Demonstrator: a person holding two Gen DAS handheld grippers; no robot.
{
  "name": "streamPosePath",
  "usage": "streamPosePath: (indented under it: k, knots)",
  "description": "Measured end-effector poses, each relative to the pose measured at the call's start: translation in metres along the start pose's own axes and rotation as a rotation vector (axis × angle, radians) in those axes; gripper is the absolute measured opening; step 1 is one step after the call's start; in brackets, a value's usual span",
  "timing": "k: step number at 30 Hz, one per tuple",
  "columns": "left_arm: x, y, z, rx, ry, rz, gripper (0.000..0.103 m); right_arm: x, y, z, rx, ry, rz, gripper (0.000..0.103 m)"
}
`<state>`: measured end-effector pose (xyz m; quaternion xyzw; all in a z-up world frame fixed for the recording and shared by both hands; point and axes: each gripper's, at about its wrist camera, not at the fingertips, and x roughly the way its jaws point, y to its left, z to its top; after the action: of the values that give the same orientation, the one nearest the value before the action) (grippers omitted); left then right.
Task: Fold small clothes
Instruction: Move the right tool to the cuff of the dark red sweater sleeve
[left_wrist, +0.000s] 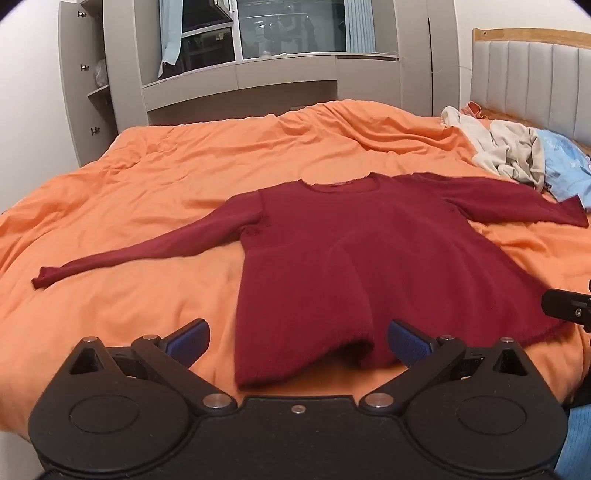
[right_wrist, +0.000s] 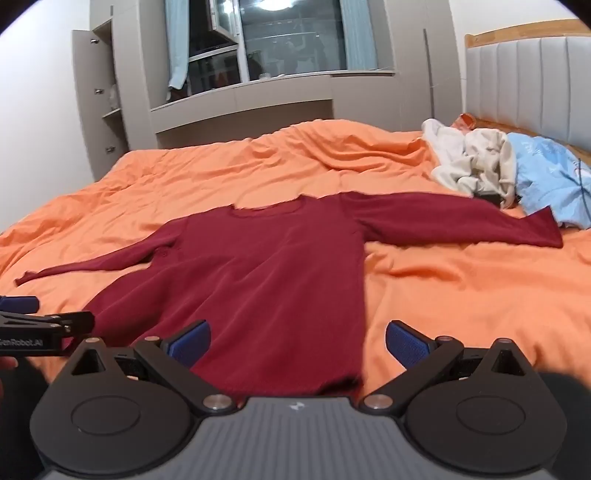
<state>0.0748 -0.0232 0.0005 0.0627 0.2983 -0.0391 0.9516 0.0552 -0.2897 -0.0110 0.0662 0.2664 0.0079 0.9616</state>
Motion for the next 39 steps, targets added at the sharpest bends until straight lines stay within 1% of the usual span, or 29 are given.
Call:
streamPosePath:
  k: [3,5,6,9,13,15,16,20,21,22,24,25,27,30,32,37,39]
  knots:
    - [0.017,-0.003,0.019,-0.010,-0.001,-0.005,0.102,0.021,-0.011,0.021,0.002,0.002,-0.059,0.103]
    - [0.032,-0.006,0.034,-0.012,0.012,-0.005,0.102,0.028,-0.012,0.024,-0.004,0.002,-0.091,0.103]
    - [0.041,-0.007,0.041,-0.018,0.022,-0.011,0.102,0.037,-0.022,0.031,0.000,0.006,-0.090,0.103]
    - [0.071,-0.011,0.062,-0.035,0.061,-0.035,0.102,0.053,-0.031,0.041,-0.006,0.019,-0.123,0.103]
    - [0.104,-0.017,0.084,-0.041,0.078,-0.046,0.102,0.071,-0.047,0.056,-0.012,0.014,-0.151,0.103]
    - [0.119,-0.021,0.095,-0.037,0.072,-0.047,0.102,0.084,-0.060,0.060,0.031,-0.004,-0.143,0.103]
    - [0.126,-0.024,0.100,-0.035,0.070,-0.047,0.102,0.091,-0.066,0.063,0.043,0.000,-0.152,0.103]
    - [0.154,-0.036,0.118,-0.026,0.068,-0.047,0.102,0.105,-0.088,0.085,0.064,-0.049,-0.182,0.103]
    - [0.162,-0.040,0.122,-0.023,0.067,-0.048,0.102,0.111,-0.094,0.089,0.069,-0.046,-0.191,0.103]
    - [0.168,-0.043,0.125,-0.020,0.067,-0.048,0.102,0.123,-0.097,0.085,0.080,0.005,-0.198,0.103]
    - [0.183,-0.050,0.131,-0.015,0.070,-0.049,0.102,0.136,-0.105,0.089,0.076,0.022,-0.221,0.103]
    - [0.190,-0.053,0.133,-0.012,0.073,-0.051,0.102,0.144,-0.106,0.086,0.077,0.052,-0.228,0.103]
    - [0.203,-0.060,0.138,-0.003,0.079,-0.055,0.102,0.154,-0.113,0.092,0.079,0.048,-0.243,0.103]
    - [0.225,-0.071,0.145,0.004,0.088,-0.065,0.102,0.158,-0.130,0.106,0.083,-0.031,-0.265,0.103]
    - [0.238,-0.079,0.150,0.017,0.090,-0.073,0.102,0.166,-0.146,0.112,0.116,-0.059,-0.294,0.103]
    - [0.272,-0.101,0.160,0.035,0.090,-0.084,0.102,0.175,-0.199,0.119,0.290,-0.166,-0.394,0.103]
    - [0.286,-0.107,0.160,0.032,0.094,-0.086,0.102,0.176,-0.221,0.119,0.355,-0.191,-0.421,0.103]
